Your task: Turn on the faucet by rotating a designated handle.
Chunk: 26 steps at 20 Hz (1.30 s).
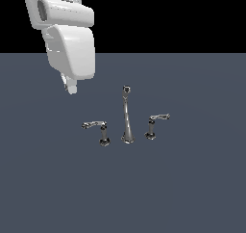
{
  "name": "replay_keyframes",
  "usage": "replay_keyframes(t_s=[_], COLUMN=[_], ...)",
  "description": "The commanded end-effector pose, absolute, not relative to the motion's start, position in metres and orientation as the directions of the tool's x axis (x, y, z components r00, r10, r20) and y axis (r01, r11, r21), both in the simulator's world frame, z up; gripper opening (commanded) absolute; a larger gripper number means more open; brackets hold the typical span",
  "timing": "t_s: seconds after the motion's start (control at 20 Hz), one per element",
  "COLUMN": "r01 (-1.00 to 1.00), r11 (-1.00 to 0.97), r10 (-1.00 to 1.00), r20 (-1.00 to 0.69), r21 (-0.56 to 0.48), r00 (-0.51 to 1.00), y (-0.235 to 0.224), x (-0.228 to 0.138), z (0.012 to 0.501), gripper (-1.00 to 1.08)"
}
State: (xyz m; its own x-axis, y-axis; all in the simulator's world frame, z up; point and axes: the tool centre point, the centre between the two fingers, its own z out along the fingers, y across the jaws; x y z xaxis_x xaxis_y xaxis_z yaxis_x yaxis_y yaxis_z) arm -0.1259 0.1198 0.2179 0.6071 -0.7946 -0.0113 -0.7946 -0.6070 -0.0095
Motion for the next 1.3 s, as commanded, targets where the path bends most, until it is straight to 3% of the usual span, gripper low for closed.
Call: replay_keyframes(t_s=[0.0, 1.25], r01=[-0.819, -0.969], r11=[-0.573, -0.248], r10=[-0.819, -0.969], r20=[-0.012, 0.000], r21=[-0.011, -0.001], r00=[0.573, 0.248], y=[0.122, 0.118], x=[-0.118, -0.046], z=[0.206, 0.101], gripper=[-1.00, -1.00])
